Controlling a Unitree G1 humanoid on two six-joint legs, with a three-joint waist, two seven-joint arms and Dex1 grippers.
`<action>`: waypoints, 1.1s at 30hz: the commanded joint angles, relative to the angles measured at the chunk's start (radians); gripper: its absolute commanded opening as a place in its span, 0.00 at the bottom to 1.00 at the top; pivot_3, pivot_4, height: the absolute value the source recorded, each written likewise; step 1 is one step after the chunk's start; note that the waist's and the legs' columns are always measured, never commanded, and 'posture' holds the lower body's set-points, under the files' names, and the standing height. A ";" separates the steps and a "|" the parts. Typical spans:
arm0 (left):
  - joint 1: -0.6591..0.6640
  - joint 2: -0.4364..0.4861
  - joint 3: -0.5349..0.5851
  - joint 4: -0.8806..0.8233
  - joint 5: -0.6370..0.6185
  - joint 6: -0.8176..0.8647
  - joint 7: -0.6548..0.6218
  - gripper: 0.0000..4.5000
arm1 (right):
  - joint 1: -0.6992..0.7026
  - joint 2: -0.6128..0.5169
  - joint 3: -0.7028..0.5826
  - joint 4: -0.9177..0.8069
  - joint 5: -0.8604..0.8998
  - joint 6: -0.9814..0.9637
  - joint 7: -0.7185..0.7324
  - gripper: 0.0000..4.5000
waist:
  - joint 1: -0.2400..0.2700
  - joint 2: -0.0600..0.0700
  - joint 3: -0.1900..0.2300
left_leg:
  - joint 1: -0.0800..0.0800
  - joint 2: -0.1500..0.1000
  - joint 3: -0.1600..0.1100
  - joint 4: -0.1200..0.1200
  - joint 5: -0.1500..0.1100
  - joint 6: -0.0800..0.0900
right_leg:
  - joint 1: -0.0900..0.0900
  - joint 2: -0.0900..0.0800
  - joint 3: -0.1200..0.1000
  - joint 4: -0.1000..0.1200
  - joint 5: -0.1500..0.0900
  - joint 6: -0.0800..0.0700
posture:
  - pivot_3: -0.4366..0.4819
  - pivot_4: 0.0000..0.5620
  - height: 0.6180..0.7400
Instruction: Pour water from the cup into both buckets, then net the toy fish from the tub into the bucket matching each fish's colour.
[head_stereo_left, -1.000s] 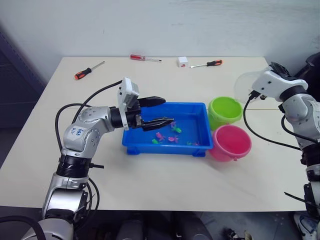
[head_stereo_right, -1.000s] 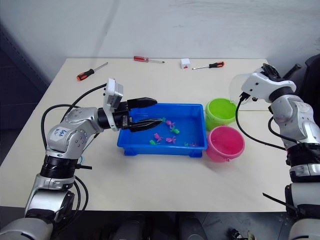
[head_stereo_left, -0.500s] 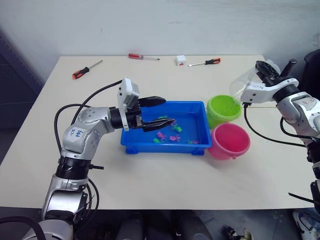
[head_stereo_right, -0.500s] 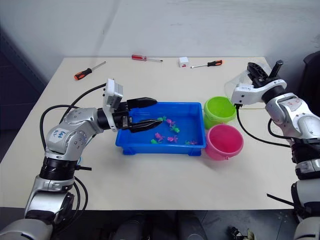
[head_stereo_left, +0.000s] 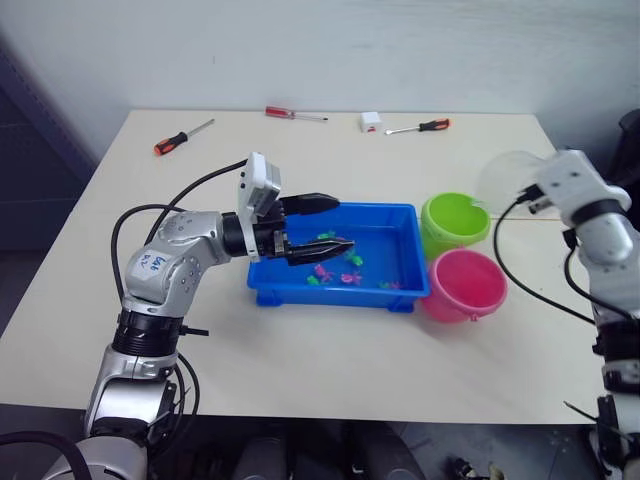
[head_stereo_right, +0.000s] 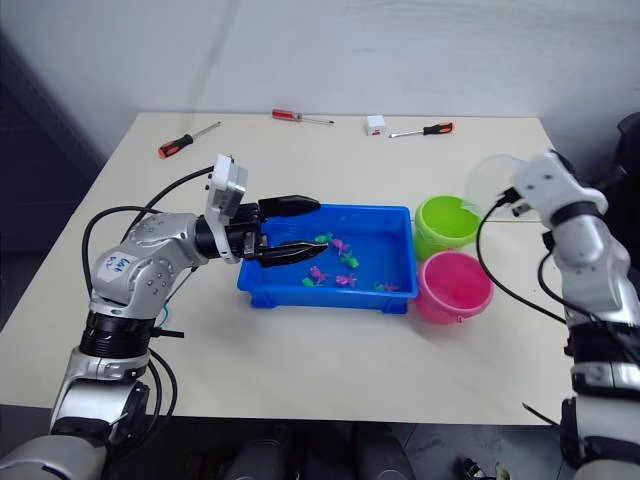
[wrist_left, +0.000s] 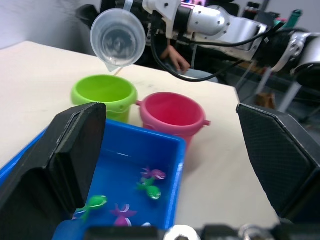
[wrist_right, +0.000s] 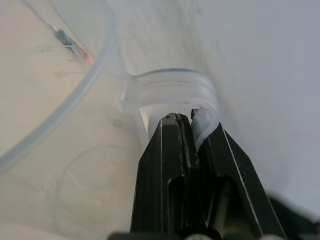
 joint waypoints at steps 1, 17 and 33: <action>-0.013 0.011 0.019 -0.079 -0.066 0.038 -0.026 1.00 | 0.078 0.064 -0.219 -0.207 0.211 0.230 0.009 0.01 | 0.003 0.000 0.000 | 0.000 0.000 0.000 0.000 0.000 0.000 | 0.000 0.000 0.000 0.000 0.000 0.000 | 0.48 0.27 1.00; -0.024 0.030 0.004 -0.148 -0.160 0.119 -0.071 1.00 | 0.366 0.428 -0.478 -0.343 0.448 0.402 -0.176 0.01 | 0.000 0.002 -0.001 | 0.005 0.000 0.001 -0.001 0.002 -0.002 | 0.001 0.001 0.002 0.001 0.000 0.000 | 0.48 0.27 1.00; -0.087 -0.026 -0.030 -0.037 -0.123 0.066 -0.122 1.00 | 0.811 0.497 -0.449 -0.765 0.461 0.306 -0.135 0.99 | 0.002 0.002 -0.001 | 0.006 0.000 0.001 -0.004 0.002 -0.003 | 0.002 0.002 0.003 0.000 0.000 0.000 | 0.48 0.27 1.00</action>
